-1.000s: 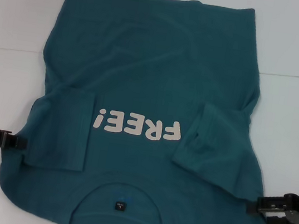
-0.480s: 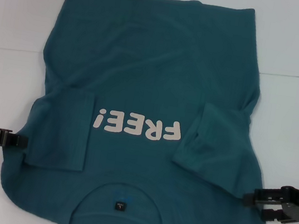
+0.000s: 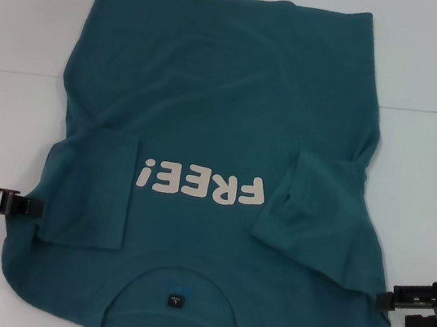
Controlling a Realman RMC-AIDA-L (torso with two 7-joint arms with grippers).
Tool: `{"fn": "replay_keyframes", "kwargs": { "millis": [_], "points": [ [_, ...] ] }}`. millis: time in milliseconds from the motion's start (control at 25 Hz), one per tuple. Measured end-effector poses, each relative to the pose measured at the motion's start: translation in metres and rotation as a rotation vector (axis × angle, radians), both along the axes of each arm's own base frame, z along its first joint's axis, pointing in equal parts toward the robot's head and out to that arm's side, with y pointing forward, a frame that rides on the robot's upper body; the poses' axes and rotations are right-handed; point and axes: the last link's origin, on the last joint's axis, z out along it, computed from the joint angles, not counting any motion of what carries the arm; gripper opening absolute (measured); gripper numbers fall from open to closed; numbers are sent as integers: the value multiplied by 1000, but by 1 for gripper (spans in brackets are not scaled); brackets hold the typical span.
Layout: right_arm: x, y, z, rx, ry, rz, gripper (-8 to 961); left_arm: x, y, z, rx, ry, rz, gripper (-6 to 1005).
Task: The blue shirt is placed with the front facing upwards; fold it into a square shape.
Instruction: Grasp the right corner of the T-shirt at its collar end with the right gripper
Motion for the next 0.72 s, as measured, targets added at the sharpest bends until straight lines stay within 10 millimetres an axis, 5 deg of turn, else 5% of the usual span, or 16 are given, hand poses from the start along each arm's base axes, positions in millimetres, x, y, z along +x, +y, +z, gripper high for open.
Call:
{"fn": "replay_keyframes", "kwargs": {
  "millis": [720],
  "points": [
    [-16,8,-25,-21,31,31,909,2,2,0,1,1,-6,9]
  ]
}}
